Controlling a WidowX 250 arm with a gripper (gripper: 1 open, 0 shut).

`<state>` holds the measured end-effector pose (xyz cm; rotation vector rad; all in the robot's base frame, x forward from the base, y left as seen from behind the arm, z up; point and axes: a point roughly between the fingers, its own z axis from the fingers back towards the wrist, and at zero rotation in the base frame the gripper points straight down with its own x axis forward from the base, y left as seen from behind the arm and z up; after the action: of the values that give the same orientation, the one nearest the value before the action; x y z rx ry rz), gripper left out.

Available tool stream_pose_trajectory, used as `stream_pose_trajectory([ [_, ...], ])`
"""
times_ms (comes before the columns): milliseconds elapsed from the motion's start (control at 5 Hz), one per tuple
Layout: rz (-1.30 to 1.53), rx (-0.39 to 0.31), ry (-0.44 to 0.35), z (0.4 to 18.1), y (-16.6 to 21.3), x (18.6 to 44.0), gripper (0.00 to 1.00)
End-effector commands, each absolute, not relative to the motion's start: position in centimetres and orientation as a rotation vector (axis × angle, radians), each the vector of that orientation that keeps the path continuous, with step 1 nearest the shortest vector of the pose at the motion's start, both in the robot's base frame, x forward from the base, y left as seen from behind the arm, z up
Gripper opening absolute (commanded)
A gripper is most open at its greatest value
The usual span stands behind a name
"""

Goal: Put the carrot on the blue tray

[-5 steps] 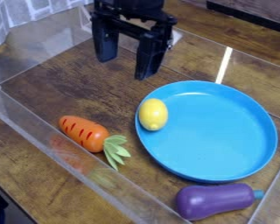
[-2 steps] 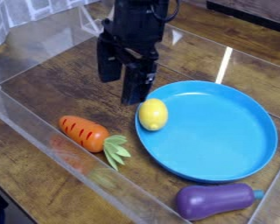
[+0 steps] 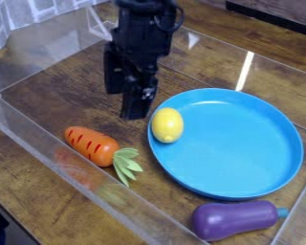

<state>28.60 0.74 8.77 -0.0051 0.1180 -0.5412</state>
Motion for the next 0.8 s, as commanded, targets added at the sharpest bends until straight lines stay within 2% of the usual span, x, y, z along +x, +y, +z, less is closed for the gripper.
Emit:
stream_pose_trajectory([
  [0, -0.643, 0.014, 0.09, 8.8, 2.3, 28.6, 1.0],
  [600, -0.83, 0.037, 0.092, 6.2, 5.1, 27.3, 1.0],
])
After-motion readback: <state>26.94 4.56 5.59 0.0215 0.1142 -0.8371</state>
